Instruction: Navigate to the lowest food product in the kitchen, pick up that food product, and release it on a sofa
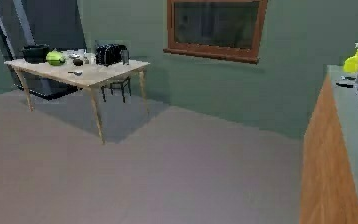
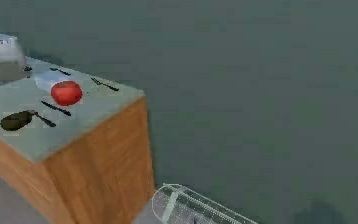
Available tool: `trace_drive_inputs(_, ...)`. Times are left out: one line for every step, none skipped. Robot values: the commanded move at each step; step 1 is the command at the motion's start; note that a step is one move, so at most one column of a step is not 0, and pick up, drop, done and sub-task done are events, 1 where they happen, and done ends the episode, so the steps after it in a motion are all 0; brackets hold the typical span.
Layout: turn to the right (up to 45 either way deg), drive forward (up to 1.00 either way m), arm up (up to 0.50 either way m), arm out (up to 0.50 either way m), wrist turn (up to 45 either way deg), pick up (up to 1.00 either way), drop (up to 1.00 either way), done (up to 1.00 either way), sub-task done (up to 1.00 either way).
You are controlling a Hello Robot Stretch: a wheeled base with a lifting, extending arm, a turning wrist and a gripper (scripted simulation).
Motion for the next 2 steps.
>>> trace_drive_inputs(-33.0,0.0,0.0,0.0,0.0,0.0,0.0,0.0,0.0)
trace_drive_inputs(0.0,1.0,0.0,0.0,0.0,0.0,0.0,0.0,0.0)
